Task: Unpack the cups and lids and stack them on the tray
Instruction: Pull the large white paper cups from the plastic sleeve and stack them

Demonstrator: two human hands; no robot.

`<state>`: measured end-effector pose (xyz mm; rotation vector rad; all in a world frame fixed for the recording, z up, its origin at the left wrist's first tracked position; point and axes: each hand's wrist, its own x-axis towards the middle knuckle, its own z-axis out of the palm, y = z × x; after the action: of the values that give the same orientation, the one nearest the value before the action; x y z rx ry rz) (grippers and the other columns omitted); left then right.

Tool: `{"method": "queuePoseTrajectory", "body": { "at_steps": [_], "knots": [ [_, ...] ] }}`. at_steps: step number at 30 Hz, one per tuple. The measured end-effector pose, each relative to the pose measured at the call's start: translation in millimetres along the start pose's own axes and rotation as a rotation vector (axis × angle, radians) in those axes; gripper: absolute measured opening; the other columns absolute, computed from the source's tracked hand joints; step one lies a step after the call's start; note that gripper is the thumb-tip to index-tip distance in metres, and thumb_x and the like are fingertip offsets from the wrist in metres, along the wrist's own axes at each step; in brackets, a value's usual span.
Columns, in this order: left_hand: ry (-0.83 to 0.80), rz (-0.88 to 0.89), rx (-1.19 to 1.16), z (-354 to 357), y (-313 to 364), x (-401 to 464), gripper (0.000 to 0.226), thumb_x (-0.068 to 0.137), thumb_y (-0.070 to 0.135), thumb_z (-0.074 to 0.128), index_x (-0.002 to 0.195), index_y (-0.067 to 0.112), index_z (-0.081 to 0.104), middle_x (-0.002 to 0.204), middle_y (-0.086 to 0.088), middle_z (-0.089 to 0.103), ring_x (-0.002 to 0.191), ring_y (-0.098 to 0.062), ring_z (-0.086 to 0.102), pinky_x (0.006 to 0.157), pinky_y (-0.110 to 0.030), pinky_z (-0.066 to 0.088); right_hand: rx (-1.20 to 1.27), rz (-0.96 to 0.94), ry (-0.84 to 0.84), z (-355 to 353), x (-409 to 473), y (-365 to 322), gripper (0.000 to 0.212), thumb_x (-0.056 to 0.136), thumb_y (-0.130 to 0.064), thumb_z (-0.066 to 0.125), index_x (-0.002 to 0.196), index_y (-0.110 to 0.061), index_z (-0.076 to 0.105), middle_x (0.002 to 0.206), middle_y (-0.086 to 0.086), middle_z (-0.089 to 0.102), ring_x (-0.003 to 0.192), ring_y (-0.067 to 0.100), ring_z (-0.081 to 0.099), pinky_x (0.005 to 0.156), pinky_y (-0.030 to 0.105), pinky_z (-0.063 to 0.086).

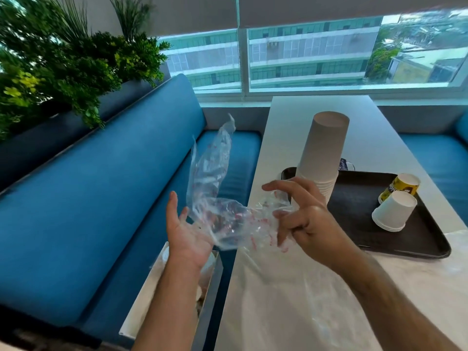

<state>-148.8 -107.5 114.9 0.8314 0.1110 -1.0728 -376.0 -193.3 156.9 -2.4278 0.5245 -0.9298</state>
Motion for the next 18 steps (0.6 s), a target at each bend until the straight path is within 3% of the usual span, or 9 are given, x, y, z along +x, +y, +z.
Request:
{"method": "queuePoseTrajectory", "body": {
  "at_steps": [2, 4, 6, 8, 10, 13, 16, 18],
  "knots": [
    [0.017, -0.035, 0.066, 0, 9, 7, 0.105, 0.053, 0.055, 0.09, 0.144, 0.027, 0.047, 0.137, -0.017, 0.059, 0.117, -0.043, 0.063, 0.086, -0.073, 0.048, -0.043, -0.043, -0.009, -12, 2, 1, 0.044, 0.093, -0.012, 0.066, 0.054, -0.032, 0.07, 0.146, -0.024, 0.047, 0.142, 0.013, 0.027, 0.111, 0.037, 0.027],
    [0.03, -0.029, 0.156, 0, 14, 15, 0.084, 0.064, 0.046, 0.082, 0.138, 0.02, 0.053, 0.131, -0.018, 0.063, 0.113, -0.039, 0.065, 0.073, -0.059, 0.057, -0.076, -0.06, -0.023, -20, 5, 3, 0.045, 0.092, -0.012, 0.066, 0.051, -0.029, 0.068, 0.147, -0.028, 0.043, 0.141, 0.007, 0.024, 0.108, 0.031, 0.025],
    [0.021, -0.024, 0.266, 3, 16, 20, 0.062, 0.073, 0.043, 0.074, 0.127, 0.014, 0.063, 0.134, -0.017, 0.063, 0.12, -0.038, 0.062, 0.08, -0.054, 0.056, -0.096, -0.049, -0.021, -26, 6, 5, 0.044, 0.093, -0.016, 0.064, 0.05, -0.026, 0.069, 0.15, -0.028, 0.04, 0.142, 0.007, 0.023, 0.107, 0.033, 0.029],
    [0.025, -0.014, 0.338, 5, 21, 25, 0.045, 0.081, 0.045, 0.068, 0.114, 0.015, 0.068, 0.128, -0.014, 0.067, 0.121, -0.036, 0.061, 0.094, -0.058, 0.05, -0.092, -0.024, -0.002, -29, 6, 7, 0.043, 0.092, -0.018, 0.062, 0.05, -0.026, 0.069, 0.154, -0.023, 0.039, 0.144, 0.013, 0.024, 0.107, 0.036, 0.031],
    [0.01, 0.008, 0.361, 8, 28, 30, 0.047, 0.081, 0.05, 0.07, 0.115, 0.018, 0.067, 0.117, -0.01, 0.07, 0.114, -0.034, 0.065, 0.096, -0.06, 0.049, -0.062, -0.007, 0.015, -33, 4, 10, 0.043, 0.091, -0.019, 0.062, 0.05, -0.029, 0.068, 0.157, -0.017, 0.038, 0.145, 0.017, 0.025, 0.107, 0.034, 0.03],
    [-0.054, 0.046, 0.369, 16, 39, 37, 0.055, 0.082, 0.045, 0.075, 0.129, 0.021, 0.063, 0.12, -0.009, 0.071, 0.1, -0.027, 0.072, 0.073, -0.048, 0.061, -0.021, 0.005, 0.03, -35, -3, 13, 0.04, 0.088, -0.026, 0.058, 0.052, -0.041, 0.066, 0.16, -0.014, 0.034, 0.148, 0.019, 0.023, 0.11, 0.037, 0.032],
    [-0.027, 0.109, 0.476, 22, 42, 45, 0.046, 0.073, 0.012, 0.076, 0.117, 0.014, 0.064, 0.107, -0.011, 0.071, 0.09, -0.028, 0.07, 0.065, -0.047, 0.059, 0.001, 0.05, 0.069, -33, -10, 19, 0.038, 0.087, -0.026, 0.059, 0.055, -0.045, 0.066, 0.162, -0.017, 0.028, 0.151, 0.016, 0.02, 0.111, 0.054, 0.039],
    [0.026, 0.133, 0.439, 24, 44, 51, 0.025, 0.084, 0.001, 0.061, 0.107, 0.012, 0.064, 0.1, -0.011, 0.071, 0.084, -0.026, 0.071, 0.062, -0.045, 0.059, 0.028, 0.118, 0.128, -31, -15, 27, 0.041, 0.091, -0.018, 0.062, 0.06, -0.043, 0.07, 0.163, -0.019, 0.026, 0.151, 0.012, 0.022, 0.113, 0.052, 0.038]
  ]
}}
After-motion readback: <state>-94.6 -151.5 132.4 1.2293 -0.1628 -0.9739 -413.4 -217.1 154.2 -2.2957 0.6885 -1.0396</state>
